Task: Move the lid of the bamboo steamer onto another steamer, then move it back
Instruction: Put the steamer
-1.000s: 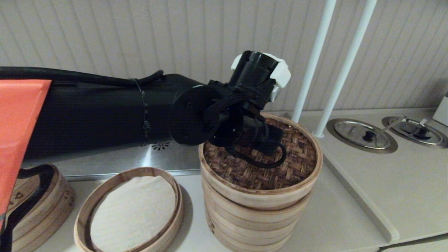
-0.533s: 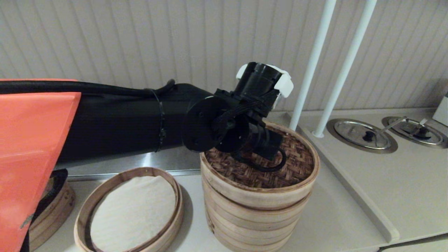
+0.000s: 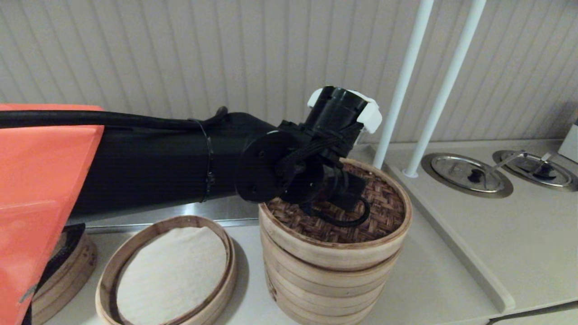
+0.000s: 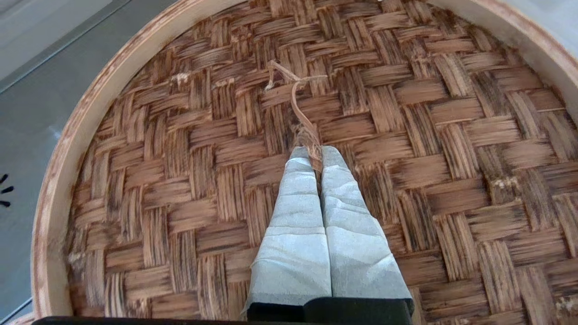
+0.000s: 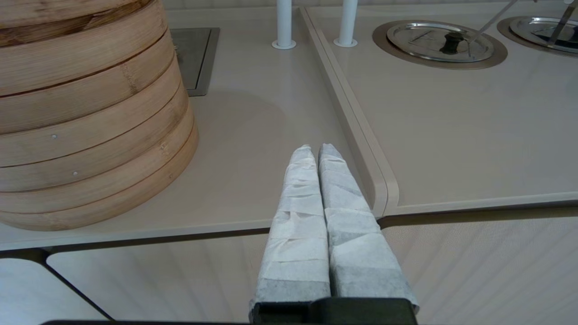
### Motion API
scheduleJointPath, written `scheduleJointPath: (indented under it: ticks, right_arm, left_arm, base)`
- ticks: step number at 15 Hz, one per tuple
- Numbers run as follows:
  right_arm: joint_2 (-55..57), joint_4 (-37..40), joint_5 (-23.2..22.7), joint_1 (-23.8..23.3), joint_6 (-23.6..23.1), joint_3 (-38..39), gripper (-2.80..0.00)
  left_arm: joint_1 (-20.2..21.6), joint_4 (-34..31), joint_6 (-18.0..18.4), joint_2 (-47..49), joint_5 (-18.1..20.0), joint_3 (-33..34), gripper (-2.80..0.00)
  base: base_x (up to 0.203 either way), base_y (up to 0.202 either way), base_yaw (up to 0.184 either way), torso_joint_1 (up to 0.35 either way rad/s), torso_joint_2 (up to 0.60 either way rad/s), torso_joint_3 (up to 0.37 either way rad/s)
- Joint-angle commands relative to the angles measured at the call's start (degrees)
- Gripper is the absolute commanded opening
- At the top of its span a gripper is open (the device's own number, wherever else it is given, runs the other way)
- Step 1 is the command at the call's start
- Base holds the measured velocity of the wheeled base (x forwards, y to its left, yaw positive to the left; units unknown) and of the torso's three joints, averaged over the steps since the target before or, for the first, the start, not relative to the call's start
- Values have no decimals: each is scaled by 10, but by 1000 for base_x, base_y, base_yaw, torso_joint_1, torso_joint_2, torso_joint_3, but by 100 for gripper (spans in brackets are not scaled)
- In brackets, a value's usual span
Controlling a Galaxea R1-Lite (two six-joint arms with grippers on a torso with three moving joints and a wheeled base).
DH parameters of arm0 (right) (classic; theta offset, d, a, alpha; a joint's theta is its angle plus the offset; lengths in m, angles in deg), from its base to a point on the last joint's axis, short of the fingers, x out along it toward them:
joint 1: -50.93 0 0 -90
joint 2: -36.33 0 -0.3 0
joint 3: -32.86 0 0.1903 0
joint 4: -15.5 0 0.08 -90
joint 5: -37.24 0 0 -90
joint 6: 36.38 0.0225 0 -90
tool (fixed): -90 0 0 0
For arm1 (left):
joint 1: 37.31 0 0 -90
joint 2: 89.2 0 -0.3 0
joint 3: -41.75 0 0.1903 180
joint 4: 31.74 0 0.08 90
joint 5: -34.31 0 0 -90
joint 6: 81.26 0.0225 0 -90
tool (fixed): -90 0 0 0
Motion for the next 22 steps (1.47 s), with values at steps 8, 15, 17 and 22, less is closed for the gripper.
scheduleJointPath:
  ticks: [8, 15, 17, 22]
  right_arm:
    - [0, 0, 1, 0, 0, 2, -280]
    - [0, 0, 0, 0, 0, 2, -280]
    - [0, 0, 0, 0, 0, 2, -280]
    - [0, 0, 0, 0, 0, 3, -280]
  left_arm:
    - [0, 0, -3, -14, -25, 13, -280]
    - [4, -1, -1, -24, -23, 9, -280]
    - [4, 0, 0, -26, -23, 9, -280]
    - [3, -1, 0, -25, -24, 10, -280]
  base:
    - [0, 0, 0, 0, 0, 0]
    - [0, 0, 0, 0, 0, 0]
    - [0, 0, 0, 0, 0, 0]
    - [0, 0, 0, 0, 0, 0]
